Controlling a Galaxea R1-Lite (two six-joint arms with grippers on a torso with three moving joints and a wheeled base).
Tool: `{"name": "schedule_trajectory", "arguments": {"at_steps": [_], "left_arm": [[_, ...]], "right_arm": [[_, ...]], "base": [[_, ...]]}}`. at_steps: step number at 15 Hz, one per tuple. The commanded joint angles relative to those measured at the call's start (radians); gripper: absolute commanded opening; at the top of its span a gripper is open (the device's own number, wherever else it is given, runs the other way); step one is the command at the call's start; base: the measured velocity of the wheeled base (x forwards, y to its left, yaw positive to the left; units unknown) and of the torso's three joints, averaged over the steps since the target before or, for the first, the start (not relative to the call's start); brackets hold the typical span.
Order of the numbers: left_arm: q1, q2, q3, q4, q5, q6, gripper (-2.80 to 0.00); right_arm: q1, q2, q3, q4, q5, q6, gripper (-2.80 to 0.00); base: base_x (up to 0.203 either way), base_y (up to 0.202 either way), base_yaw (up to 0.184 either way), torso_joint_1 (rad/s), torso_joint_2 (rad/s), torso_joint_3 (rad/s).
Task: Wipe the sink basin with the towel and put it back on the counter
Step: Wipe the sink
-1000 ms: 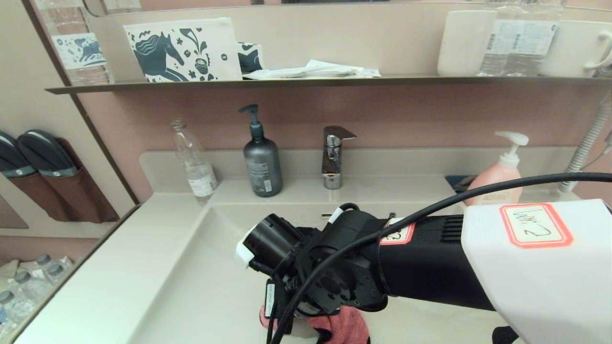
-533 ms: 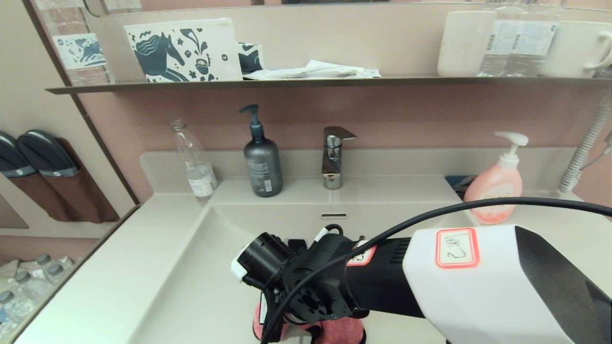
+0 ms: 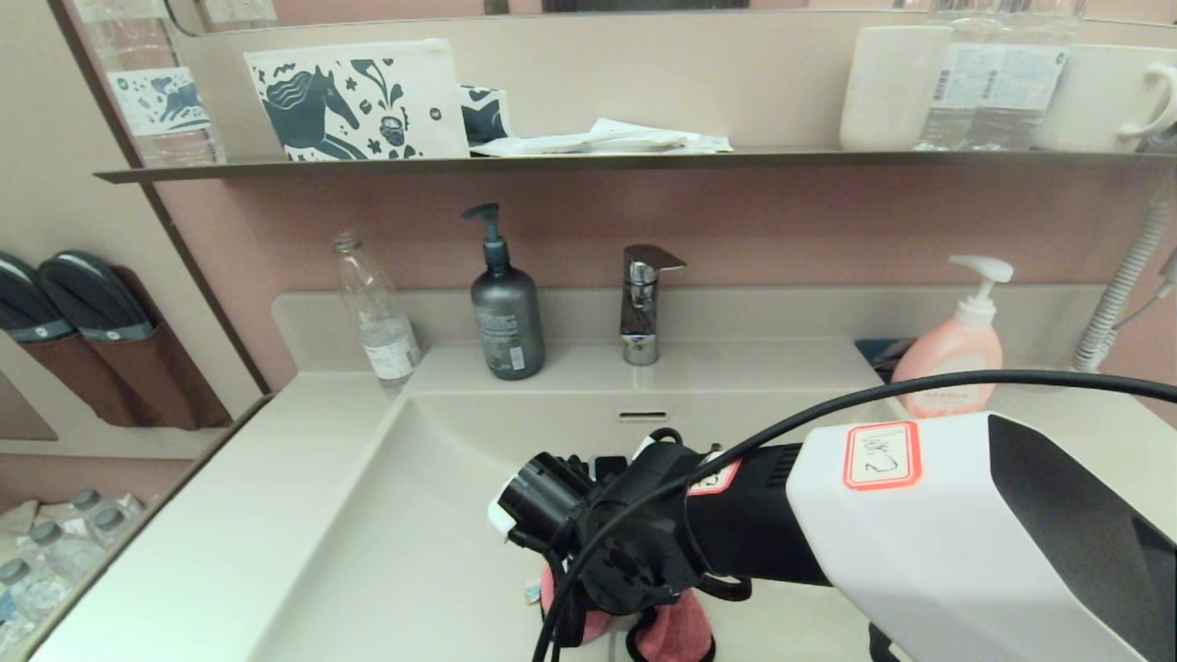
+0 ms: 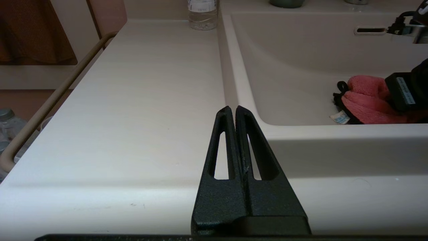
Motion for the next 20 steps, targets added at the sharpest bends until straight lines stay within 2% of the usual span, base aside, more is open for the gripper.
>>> {"name": "schedule_trajectory", "arguments": {"at_steps": [1,3,10,14,20], "left_arm": [[0.000,0.000,0.000,0.000,0.000,0.000,-2.80],[0.000,0.000,0.000,0.000,0.000,0.000,-2.80],[0.000,0.000,0.000,0.000,0.000,0.000,-2.80],[0.000,0.000,0.000,0.000,0.000,0.000,-2.80],[0.000,0.000,0.000,0.000,0.000,0.000,-2.80]], "right_arm": [[-0.017,-0.051,0.091,0.015,-0.017,0.003,-2.80],[-0.025,-0.065,0.175,0.080,-0.076,0.007,-2.80],[-0.090,-0.213,0.385,0.104,-0.134,0.058,-2.80],[-0.150,-0.385,0.418,0.137,-0.147,0.034,-2.80],[-0.184,-0.648,0.418,0.222,-0.146,-0.003,-2.80]], "base": [[0.000,0.000,0.000,0.000,0.00,0.000],[0.000,0.000,0.000,0.000,0.00,0.000],[0.000,0.000,0.000,0.000,0.00,0.000],[0.000,0.000,0.000,0.000,0.00,0.000],[0.000,0.000,0.000,0.000,0.00,0.000]]}}
